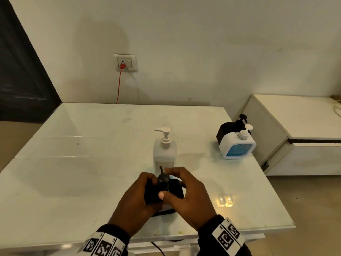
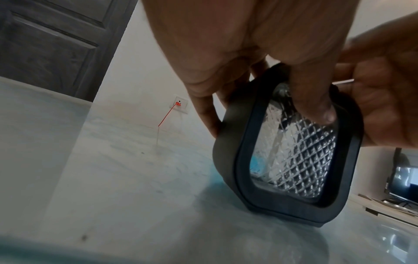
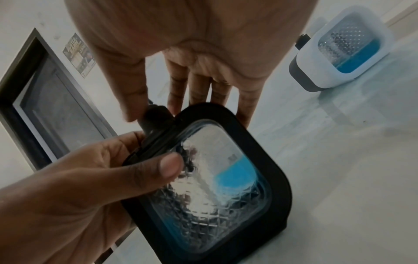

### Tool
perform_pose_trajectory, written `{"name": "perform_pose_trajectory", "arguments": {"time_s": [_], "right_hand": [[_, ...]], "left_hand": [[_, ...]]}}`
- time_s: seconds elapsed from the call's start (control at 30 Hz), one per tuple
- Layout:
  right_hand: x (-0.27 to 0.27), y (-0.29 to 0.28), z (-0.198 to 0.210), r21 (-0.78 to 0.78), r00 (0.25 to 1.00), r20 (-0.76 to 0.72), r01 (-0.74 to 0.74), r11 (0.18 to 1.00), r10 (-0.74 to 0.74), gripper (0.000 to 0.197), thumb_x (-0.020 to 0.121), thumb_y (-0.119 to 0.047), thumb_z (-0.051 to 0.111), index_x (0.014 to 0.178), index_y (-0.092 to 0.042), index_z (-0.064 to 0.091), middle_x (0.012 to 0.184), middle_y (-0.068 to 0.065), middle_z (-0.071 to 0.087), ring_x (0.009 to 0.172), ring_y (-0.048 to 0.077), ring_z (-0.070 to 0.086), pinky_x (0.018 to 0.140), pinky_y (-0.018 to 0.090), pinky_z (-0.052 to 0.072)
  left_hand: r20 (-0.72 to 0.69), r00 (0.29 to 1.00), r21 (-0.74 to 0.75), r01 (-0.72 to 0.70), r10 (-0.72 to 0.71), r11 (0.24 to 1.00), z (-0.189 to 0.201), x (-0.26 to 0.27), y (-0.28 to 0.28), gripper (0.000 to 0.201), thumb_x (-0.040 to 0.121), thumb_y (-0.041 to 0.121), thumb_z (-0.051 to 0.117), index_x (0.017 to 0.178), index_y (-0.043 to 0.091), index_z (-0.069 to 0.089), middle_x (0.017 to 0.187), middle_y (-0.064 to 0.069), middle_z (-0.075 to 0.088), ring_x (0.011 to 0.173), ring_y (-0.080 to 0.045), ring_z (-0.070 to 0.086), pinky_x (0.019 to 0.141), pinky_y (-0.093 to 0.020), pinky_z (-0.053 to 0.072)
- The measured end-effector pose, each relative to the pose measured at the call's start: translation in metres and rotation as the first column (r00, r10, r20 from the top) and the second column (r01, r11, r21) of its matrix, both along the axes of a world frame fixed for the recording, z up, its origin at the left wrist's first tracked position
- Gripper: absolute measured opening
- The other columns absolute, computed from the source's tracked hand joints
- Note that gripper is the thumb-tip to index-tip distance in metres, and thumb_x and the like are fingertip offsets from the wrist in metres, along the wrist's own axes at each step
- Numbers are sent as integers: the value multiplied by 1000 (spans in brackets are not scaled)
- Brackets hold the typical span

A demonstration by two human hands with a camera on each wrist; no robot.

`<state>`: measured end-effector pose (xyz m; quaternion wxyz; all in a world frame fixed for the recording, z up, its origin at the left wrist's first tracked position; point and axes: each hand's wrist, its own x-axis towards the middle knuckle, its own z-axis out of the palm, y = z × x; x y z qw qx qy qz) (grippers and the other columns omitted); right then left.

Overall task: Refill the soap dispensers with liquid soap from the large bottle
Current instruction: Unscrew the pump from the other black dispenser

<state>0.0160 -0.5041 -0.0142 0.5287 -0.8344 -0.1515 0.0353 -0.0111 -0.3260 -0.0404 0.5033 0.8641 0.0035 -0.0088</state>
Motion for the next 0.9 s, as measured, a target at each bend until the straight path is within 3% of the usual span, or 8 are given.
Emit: {"name": "perform_pose_trajectory", "arguments": {"time_s": [0.13, 0.3, 0.5, 0.57, 0.73, 0.9], "right_hand": [[0, 4, -3, -63, 998, -11, 53, 997, -54, 49, 65, -54, 78, 106, -36, 58, 104, -19, 66, 101, -2, 60, 82, 9, 44], [-1, 2, 1, 25, 998, 61, 15, 1000, -16, 37, 78, -32, 75, 113, -34, 64, 109, -21, 67, 107, -5, 59, 88, 4, 40], [-1, -1, 2, 82, 996, 91, -25, 996, 17, 37, 80, -25, 70, 116, -35, 64, 112, -23, 67, 112, -2, 59, 92, 6, 40], [-1, -2, 4, 129, 994, 108, -12, 992, -2, 37, 82, -20, 72, 116, -32, 65, 111, -22, 67, 112, 1, 60, 94, 12, 44], [3, -6, 10, 305, 992, 105, 40, 951, -75, 31, 84, -25, 69, 115, -24, 67, 113, -7, 71, 112, 19, 65, 99, 45, 50], [3, -9, 13, 413, 990, 81, 71, 908, -114, 35, 82, -28, 70, 114, -15, 67, 112, 4, 72, 110, 26, 67, 97, 51, 51]], "left_hand": [[37, 999, 28, 18, -19, 999, -1, -1, 0, 53, 81, 18, 87, 110, 42, 49, 103, 18, 68, 98, 3, 64, 79, -17, 54], [66, 997, 40, 37, -40, 998, 1, -1, 0, 58, 80, 20, 88, 110, 50, 49, 110, 27, 64, 104, 13, 59, 82, -5, 47], [69, 996, 53, 54, -58, 997, 0, 0, 0, 64, 80, 24, 89, 114, 56, 45, 115, 31, 60, 108, 15, 57, 87, -2, 44], [61, 997, 27, 52, -54, 998, 0, 0, 1, 67, 79, 26, 90, 118, 56, 45, 118, 28, 63, 111, 12, 59, 89, -5, 47], [25, 998, 29, 56, -56, 998, 1, 1, 3, 73, 78, 27, 90, 132, 47, 45, 126, 22, 61, 117, 2, 60, 102, -20, 51], [47, 997, 58, 58, -61, 997, 1, -1, 6, 69, 78, 32, 90, 135, 39, 51, 132, 16, 60, 120, -4, 58, 105, -28, 51]]}}
